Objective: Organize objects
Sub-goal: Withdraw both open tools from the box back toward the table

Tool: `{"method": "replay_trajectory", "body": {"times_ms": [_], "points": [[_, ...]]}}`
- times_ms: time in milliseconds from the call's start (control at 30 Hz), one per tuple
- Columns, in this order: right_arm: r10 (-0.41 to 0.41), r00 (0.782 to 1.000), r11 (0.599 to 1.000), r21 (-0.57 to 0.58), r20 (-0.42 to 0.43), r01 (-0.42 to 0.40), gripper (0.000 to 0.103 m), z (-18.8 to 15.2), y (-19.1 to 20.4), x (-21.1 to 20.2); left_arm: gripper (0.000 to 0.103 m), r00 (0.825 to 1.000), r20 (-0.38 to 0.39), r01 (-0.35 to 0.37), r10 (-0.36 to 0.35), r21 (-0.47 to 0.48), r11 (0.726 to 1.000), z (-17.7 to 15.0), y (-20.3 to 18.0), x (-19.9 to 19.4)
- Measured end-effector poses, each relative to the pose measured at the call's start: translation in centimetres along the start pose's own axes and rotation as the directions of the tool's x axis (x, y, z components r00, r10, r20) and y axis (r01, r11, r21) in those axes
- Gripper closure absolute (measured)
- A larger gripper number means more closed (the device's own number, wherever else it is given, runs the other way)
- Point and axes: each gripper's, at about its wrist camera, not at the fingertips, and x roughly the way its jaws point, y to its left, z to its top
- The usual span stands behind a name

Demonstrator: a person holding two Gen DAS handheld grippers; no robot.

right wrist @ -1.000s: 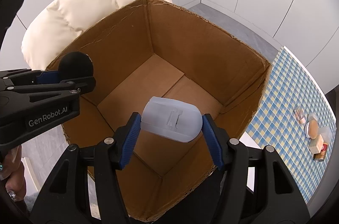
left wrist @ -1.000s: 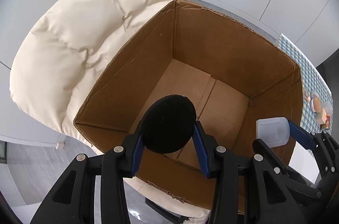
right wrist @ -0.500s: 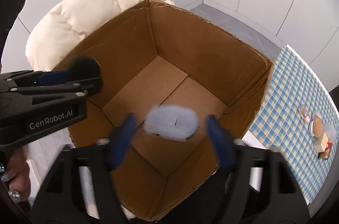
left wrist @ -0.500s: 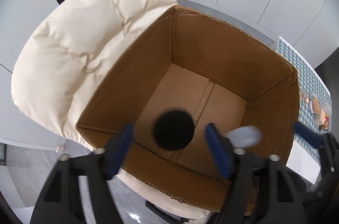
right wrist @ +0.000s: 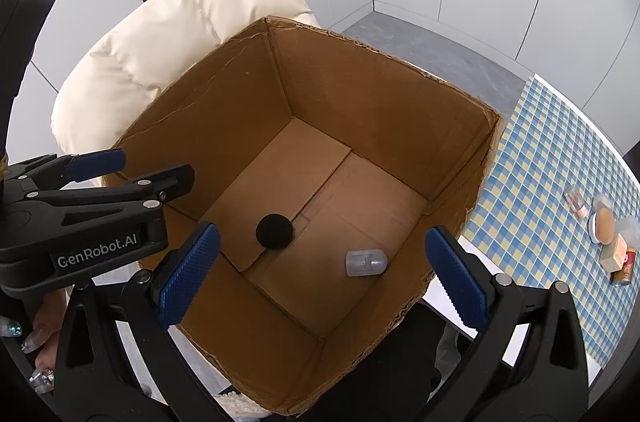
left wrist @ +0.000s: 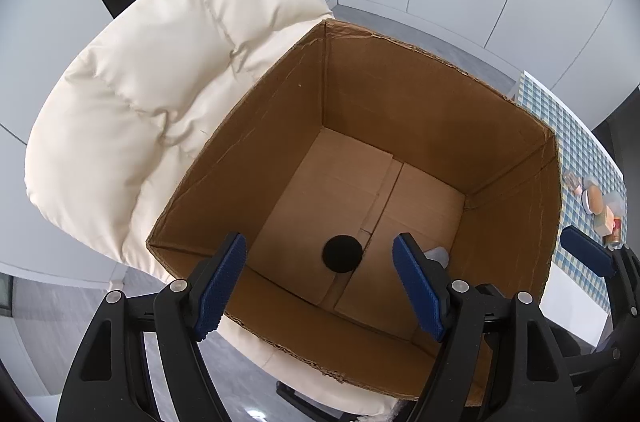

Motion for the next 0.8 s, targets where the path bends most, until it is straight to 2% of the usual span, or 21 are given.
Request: {"method": "replay_trajectory", "body": {"times_ms": [233,433,600,800], "points": [[-0.019,1.000,1.000,-0.024,0.012,0.019,0.000,-0.1,0.5,-0.4,0.026,1.000,0.000,0.008,-0.008,0.005,1.000,0.0,0.0,0.0],[-0.024,1.000,0.999,-0.027,0.013,0.025,0.000,-0.1,0.7,-0.6,0.026,0.999,0.034,-0.004,0.003,0.013,1.000,-0.6,-0.5,-1.5],[-0.042,0.999,0.998,-0.045,0.023,0.043,0.000,-0.2,0.6,-1.7,0.026,0.998,0.035,0.048,-0.047,-0.013,0.999,-1.2,-0.4,-3.1],[-0.063,0.997,0.997,-0.047,0.045,0.065,0.000,-0.5,0.2,-4.0,0.026,0.998,0.040,0.049,-0.047,-0.032,0.998,-1.8,0.1,-4.8]]}}
